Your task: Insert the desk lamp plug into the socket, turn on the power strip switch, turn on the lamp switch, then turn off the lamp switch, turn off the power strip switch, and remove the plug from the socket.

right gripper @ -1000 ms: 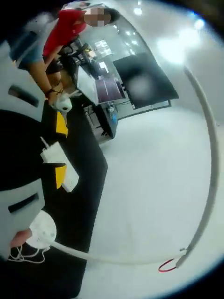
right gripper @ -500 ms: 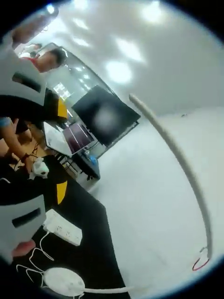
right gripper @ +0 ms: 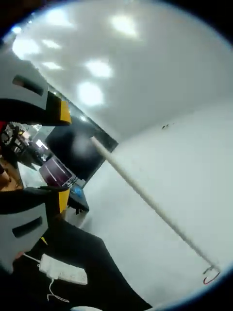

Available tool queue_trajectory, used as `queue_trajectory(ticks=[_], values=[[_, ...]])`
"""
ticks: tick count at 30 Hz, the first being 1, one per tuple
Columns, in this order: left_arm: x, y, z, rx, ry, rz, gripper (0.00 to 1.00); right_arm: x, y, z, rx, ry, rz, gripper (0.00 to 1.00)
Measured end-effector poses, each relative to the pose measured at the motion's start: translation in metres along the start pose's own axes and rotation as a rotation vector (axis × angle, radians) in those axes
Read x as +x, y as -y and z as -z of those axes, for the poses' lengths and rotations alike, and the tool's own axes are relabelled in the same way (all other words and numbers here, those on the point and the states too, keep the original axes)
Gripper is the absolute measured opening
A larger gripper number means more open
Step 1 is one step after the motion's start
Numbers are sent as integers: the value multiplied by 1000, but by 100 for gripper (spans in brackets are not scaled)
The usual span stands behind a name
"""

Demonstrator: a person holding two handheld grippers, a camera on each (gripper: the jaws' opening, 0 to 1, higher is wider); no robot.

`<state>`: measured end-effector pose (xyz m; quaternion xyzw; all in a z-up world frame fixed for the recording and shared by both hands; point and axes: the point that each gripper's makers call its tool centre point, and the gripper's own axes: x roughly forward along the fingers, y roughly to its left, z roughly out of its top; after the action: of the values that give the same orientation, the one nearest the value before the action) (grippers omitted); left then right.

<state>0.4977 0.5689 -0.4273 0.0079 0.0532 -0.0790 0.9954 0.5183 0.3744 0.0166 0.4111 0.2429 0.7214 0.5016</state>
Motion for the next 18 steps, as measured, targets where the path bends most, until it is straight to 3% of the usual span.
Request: queue_trajectory(ticks=[4,8,12,16,18], values=[[0,-1,0,0,-5,-5,88,18,-4,-10,-50,7,24,52],[0,-1,1,-5,-14,-11,87,34,-10,-18,-14,21,0,51],[-1,-1,2,-5,-19,-14,86,37,-6,-23,10,43,25,30],[-2,0,1,-2,-16,-17,86,43,-9,-27,131,87,-18,41],[-2,1,2,-7,-19,-19,86,46,-4,-23,122,72,-5,42]])
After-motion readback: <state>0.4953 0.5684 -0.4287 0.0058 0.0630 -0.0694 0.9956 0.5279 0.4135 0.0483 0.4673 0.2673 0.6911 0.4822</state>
